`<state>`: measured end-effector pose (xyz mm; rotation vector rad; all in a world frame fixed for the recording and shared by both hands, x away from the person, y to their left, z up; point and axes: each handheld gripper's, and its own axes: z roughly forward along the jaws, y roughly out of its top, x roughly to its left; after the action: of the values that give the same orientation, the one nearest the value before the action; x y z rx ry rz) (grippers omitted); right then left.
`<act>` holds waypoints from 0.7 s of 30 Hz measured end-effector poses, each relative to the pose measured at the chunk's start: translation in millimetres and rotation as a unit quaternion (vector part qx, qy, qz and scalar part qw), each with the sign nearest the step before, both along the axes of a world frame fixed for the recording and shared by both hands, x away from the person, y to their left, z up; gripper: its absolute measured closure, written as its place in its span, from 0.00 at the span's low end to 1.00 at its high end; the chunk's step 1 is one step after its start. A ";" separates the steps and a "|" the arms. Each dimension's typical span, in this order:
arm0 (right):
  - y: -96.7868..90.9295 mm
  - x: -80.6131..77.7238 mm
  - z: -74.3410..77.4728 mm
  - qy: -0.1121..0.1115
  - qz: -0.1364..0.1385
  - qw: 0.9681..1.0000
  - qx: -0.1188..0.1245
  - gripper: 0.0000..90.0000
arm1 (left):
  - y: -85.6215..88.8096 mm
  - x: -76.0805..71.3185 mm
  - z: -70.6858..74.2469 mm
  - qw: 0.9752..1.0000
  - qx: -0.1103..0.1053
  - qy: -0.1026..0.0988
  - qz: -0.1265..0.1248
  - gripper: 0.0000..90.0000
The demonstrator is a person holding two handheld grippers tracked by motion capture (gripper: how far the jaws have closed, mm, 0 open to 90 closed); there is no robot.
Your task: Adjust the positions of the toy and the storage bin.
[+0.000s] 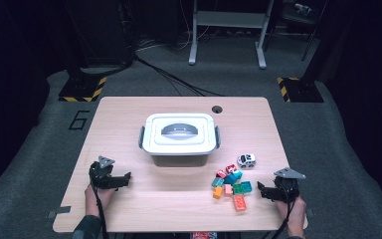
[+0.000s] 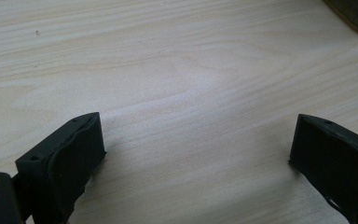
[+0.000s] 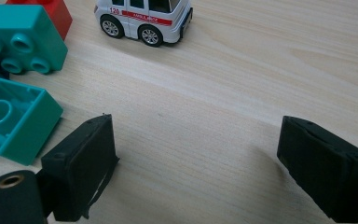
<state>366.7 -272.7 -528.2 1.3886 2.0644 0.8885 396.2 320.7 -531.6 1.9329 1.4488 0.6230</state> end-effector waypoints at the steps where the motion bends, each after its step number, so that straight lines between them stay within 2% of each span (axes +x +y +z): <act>1: -0.2 0.0 0.1 0.001 0.001 1.000 0.003 0.12 | -0.3 0.2 -0.3 1.000 -0.001 -0.002 0.001 0.03; 11: -0.9 0.6 0.0 0.004 0.004 1.000 0.005 0.12 | -1.4 0.2 -0.2 1.000 -0.001 0.002 -0.010 0.00; 15: -0.9 0.7 -0.1 0.005 0.004 1.000 0.006 0.12 | -1.4 1.9 0.3 1.000 0.001 0.005 -0.020 0.00; 16: -1.0 0.6 0.0 0.005 0.003 1.000 0.007 0.12 | -1.2 2.4 0.9 1.000 0.004 0.008 -0.029 0.00; 21: -0.8 0.7 -0.1 0.004 0.004 1.000 0.007 0.12 | -1.0 3.5 5.6 0.999 0.006 0.004 -0.042 0.00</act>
<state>367.4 -273.6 -528.3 1.3958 2.0746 0.9034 399.7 319.7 -525.9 1.9967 1.3654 0.5871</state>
